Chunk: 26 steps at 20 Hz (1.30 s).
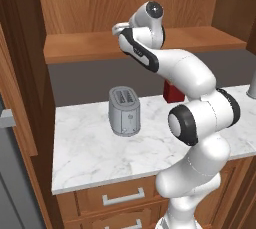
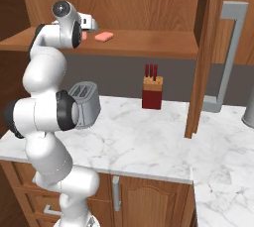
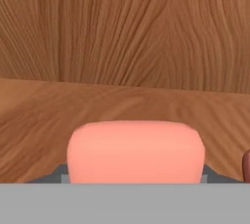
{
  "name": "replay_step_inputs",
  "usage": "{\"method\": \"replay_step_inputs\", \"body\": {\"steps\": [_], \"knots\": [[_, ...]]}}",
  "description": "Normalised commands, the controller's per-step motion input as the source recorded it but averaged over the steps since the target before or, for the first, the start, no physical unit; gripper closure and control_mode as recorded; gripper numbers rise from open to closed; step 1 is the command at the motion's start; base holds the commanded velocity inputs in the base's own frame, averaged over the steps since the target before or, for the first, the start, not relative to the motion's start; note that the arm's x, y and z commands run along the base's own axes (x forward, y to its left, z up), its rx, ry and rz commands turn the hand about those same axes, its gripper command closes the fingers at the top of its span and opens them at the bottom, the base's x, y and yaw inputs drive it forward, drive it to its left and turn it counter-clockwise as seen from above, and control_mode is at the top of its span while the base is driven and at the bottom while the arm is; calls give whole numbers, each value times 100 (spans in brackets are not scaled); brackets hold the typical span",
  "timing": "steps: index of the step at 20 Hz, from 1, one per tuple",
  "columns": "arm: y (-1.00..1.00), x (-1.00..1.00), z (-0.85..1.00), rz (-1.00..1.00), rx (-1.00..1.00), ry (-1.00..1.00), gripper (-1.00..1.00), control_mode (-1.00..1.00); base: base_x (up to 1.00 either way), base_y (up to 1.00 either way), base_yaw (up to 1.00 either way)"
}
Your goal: Pick up the bar soap and bar soap from the sink, and place them back in the cabinet, and close the cabinet doors.
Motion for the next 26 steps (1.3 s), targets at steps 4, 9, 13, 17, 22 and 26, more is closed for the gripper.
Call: {"method": "replay_step_inputs", "body": {"steps": [4,9,13,17,22,26], "knots": [[0,0,0,0,0,0,-100,-100,0,0,0],[0,0,0,0,0,0,-100,-100,0,0,0],[0,-1,0,0,0,0,-100,-100,0,0,0],[0,-2,0,0,0,-1,-100,-100,0,0,0],[0,-11,-4,0,0,-5,-100,-100,0,0,0],[0,-40,0,0,0,-5,-100,-100,0,0,0]]}}
